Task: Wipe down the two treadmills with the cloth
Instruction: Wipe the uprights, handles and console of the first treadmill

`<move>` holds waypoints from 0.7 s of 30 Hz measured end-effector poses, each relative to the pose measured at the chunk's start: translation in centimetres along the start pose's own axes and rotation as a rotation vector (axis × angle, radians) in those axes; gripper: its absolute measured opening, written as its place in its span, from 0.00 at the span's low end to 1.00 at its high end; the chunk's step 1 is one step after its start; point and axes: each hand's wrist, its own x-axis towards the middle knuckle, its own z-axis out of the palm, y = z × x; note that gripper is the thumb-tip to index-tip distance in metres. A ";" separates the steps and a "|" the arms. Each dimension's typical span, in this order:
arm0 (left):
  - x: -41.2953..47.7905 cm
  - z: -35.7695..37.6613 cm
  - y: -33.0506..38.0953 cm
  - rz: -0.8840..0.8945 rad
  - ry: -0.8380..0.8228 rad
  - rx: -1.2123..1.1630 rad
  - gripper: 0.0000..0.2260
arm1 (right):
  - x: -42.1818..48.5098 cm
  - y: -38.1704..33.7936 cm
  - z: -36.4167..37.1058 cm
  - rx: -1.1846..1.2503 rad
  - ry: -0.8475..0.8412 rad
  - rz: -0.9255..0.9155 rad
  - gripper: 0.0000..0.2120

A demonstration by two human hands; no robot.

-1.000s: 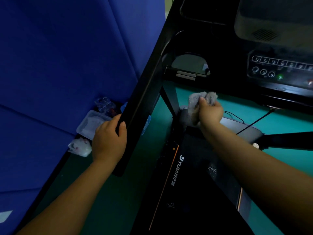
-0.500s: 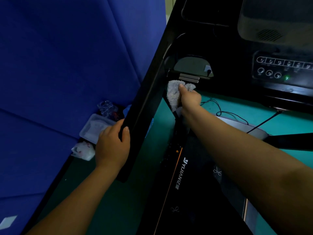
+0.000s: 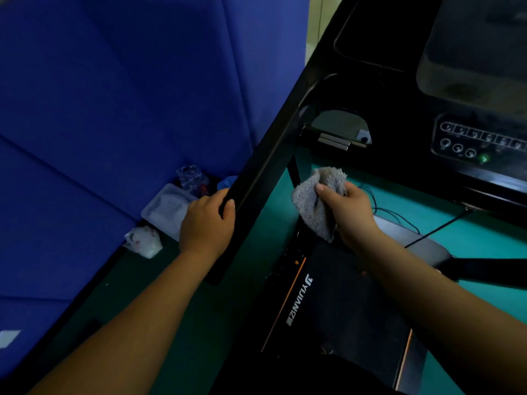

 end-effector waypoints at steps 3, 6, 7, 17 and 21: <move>-0.1 -0.1 -0.2 -0.015 -0.011 0.020 0.22 | -1.0 -0.3 0.2 -0.027 -0.051 -0.054 0.06; -0.2 -0.2 -0.1 0.014 0.038 0.013 0.20 | -2.4 -1.2 0.9 -0.025 -0.091 -0.142 0.06; -0.1 -0.2 0.0 0.039 0.078 -0.004 0.18 | -2.8 -1.5 1.3 -0.015 -0.116 -0.174 0.06; 2.3 -8.3 0.5 0.195 -0.018 -0.874 0.10 | -5.5 -3.9 14.5 -0.222 0.155 -0.707 0.13; 5.9 -9.3 -6.0 0.057 -0.525 -1.291 0.17 | -6.5 -1.4 22.2 -0.266 0.180 -0.715 0.13</move>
